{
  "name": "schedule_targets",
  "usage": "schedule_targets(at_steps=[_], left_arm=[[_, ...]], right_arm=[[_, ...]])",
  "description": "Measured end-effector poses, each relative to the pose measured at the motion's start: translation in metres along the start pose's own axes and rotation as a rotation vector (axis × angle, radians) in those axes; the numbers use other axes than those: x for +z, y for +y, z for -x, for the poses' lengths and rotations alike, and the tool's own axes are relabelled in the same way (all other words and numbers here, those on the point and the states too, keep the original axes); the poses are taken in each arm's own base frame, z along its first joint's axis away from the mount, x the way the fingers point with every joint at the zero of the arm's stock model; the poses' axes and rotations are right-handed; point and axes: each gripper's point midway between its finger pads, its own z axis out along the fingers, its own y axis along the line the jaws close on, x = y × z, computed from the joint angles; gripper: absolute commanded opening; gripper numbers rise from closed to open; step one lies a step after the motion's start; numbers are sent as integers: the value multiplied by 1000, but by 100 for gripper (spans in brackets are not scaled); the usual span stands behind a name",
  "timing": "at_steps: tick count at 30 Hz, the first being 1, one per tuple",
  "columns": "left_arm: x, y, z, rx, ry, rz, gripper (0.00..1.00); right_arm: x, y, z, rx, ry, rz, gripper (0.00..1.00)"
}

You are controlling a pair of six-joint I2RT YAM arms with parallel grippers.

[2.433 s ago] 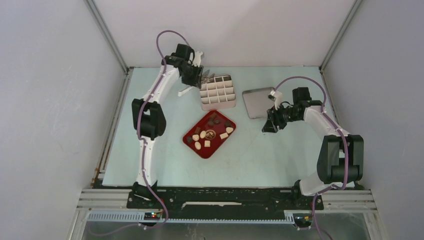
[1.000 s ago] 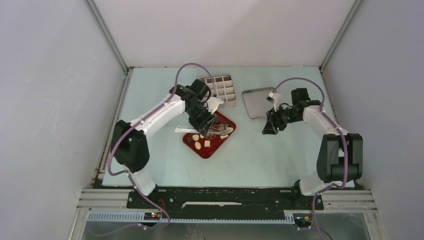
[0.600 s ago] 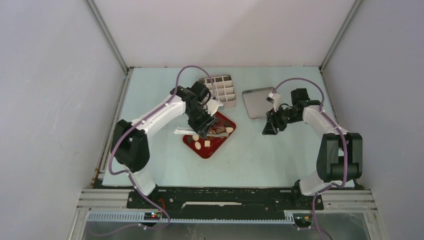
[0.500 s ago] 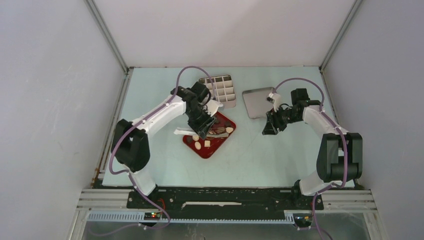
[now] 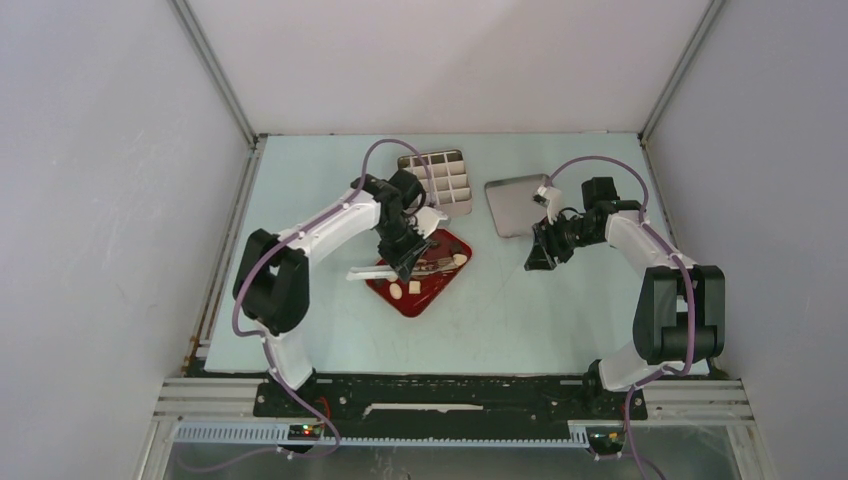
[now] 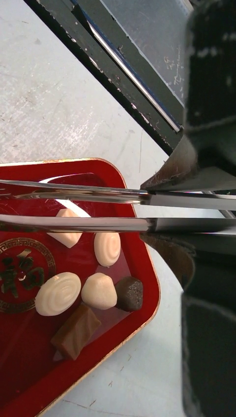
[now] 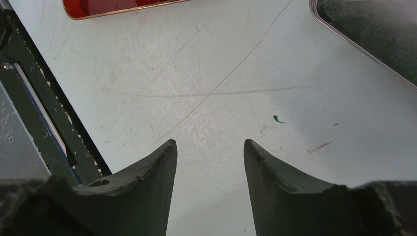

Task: Pack the chocolate
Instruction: Pick up the fake chocolate from the plate.

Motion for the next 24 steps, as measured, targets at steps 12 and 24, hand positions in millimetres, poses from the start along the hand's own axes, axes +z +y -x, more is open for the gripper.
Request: schedule_targets(at_steps=[12,24], left_arm=[[-19,-4,-16,37,45,-1,13],[-100,44,55,26,-231,183,16]], right_arm=[[0,0,-1,3,2,0,55],[3,-2,-4,15,12,5,55]])
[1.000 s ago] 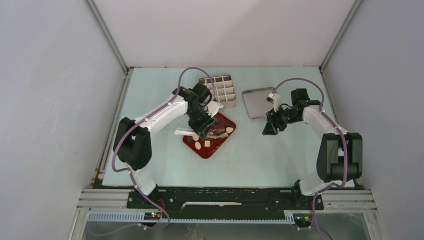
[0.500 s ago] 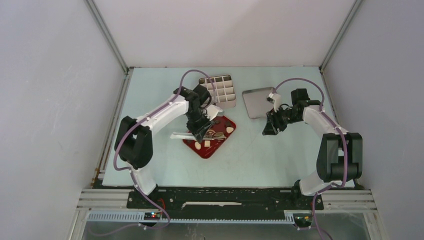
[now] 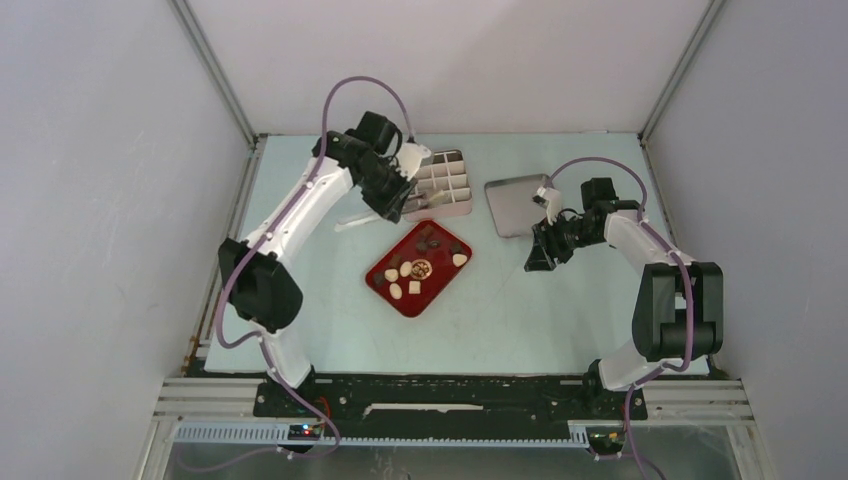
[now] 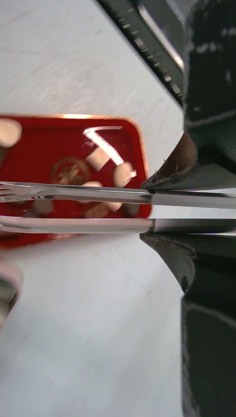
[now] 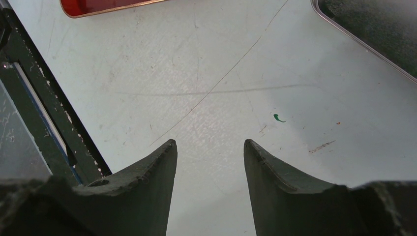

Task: Pack the chocolate
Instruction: Pick up the fake chocolate from the plate, then place the fake chocolate in the packing box.

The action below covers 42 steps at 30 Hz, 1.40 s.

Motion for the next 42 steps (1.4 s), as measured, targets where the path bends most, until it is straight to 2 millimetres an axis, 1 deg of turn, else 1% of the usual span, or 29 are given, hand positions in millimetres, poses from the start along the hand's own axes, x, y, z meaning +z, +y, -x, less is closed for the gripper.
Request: schedule_targets(at_steps=[2,5,8,10,12,14,18,22,26,30,36,42], left_arm=[[1,18,17,-25,-47,54,18],[10,43,41,-65,-95,119,19],[28,67,67,-107,-133,171,19],[43,82,81,-137,-156,199,19],[57,93,87,-164,-164,210,19],[68,101,89,-186,-161,220,19],[82,116,93,-232,-166,233,20],[87,125,94,-259,-169,238,22],[92,130,100,-273,-182,236,25],[101,130,101,-278,-179,222,29],[116,130,96,-284,-153,202,36],[118,130,97,-285,-155,200,44]], right_arm=[[0,0,0,0,0,0,55],[0,0,0,1,1,0,55],[1,-1,-1,5,4,2,55],[2,-1,-2,10,8,4,55],[2,-1,-3,13,10,4,55],[1,-1,-3,15,10,4,55],[1,-2,-3,18,10,3,55],[3,-4,-5,26,16,6,55],[5,-6,-8,38,31,10,55],[5,-6,-9,43,36,9,55],[4,-6,-10,45,41,5,55],[4,-6,-10,44,43,6,55]])
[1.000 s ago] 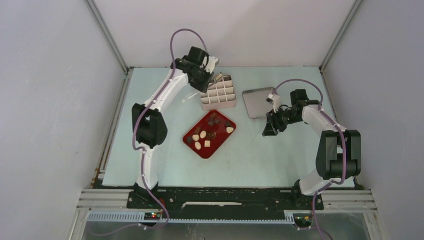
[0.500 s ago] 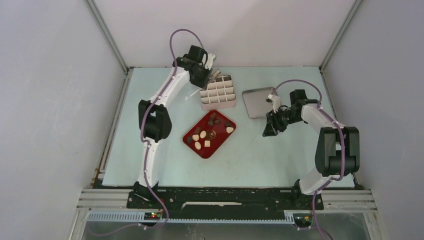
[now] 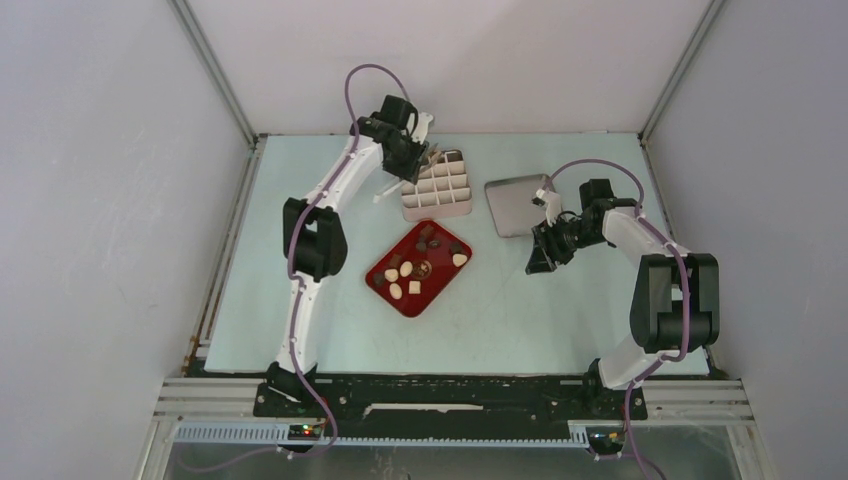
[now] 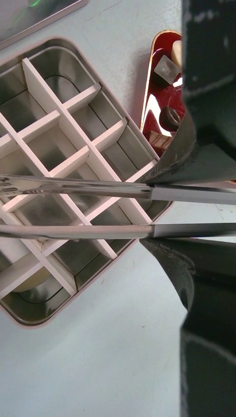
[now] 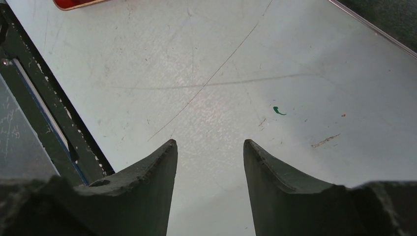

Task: Pack the chocolate
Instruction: Place the fake chocolate in the packing box.

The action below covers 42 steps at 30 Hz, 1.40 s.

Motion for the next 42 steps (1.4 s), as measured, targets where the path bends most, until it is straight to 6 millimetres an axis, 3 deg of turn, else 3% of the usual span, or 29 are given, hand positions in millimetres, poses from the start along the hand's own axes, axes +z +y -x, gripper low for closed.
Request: schedule_targets(at_steps=[18,24,42], left_arm=[[-1,-1,2,-5,-5,-1,46],[-5,1,11,0,-32,5,43],[-5,3,13,10,-42,16,29]], right_arm=[[1,0,-3,5,14,7,55],[1,-1,-4,5,15,7,55],[2,-1,-4,6,16,6,55]])
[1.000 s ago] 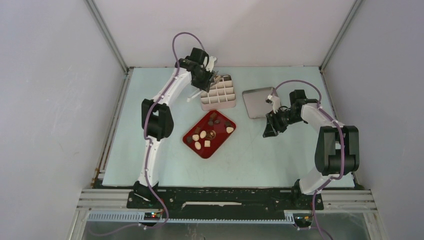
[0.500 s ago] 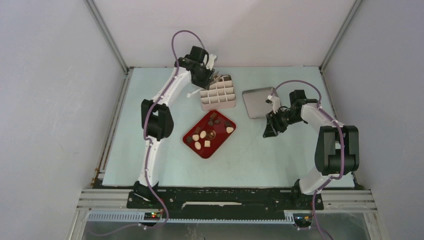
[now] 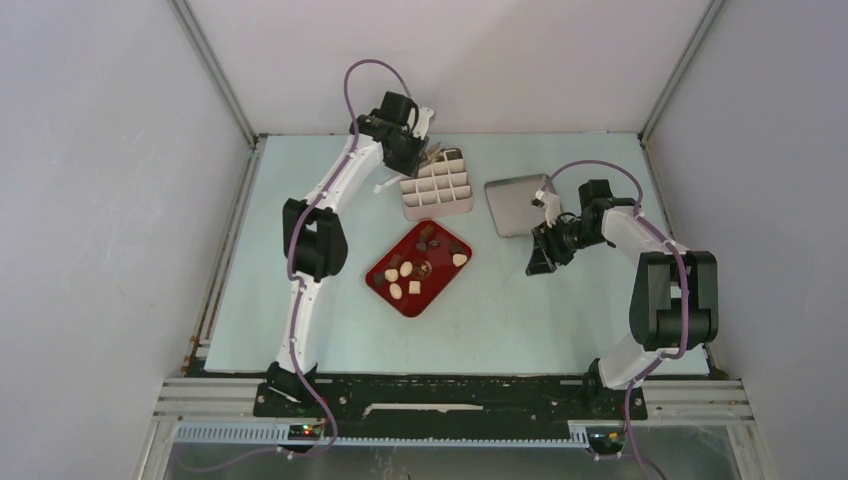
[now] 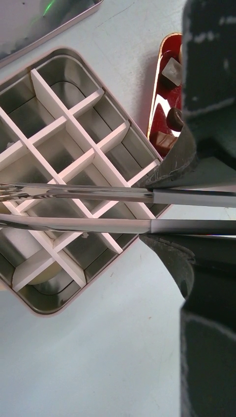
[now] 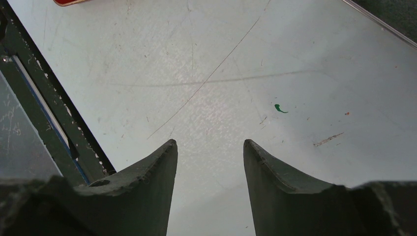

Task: Pack the chocolate
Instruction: Place the fake chocolate in the packing box.

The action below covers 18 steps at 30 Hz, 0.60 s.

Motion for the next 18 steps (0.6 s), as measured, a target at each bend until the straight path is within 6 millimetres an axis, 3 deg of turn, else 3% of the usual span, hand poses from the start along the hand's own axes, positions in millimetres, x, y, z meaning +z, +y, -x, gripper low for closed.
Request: schedule_targets(at_steps=[4,8,18], left_arm=[[0,0,2,1,-10,0,30],[0,0,3,0,-11,-2,40],[0,1,8,-7,-29,4,42]], right_arm=[[0,0,0,0,0,0,55],[0,0,0,0,0,0,55],[0,0,0,1,1,1,55]])
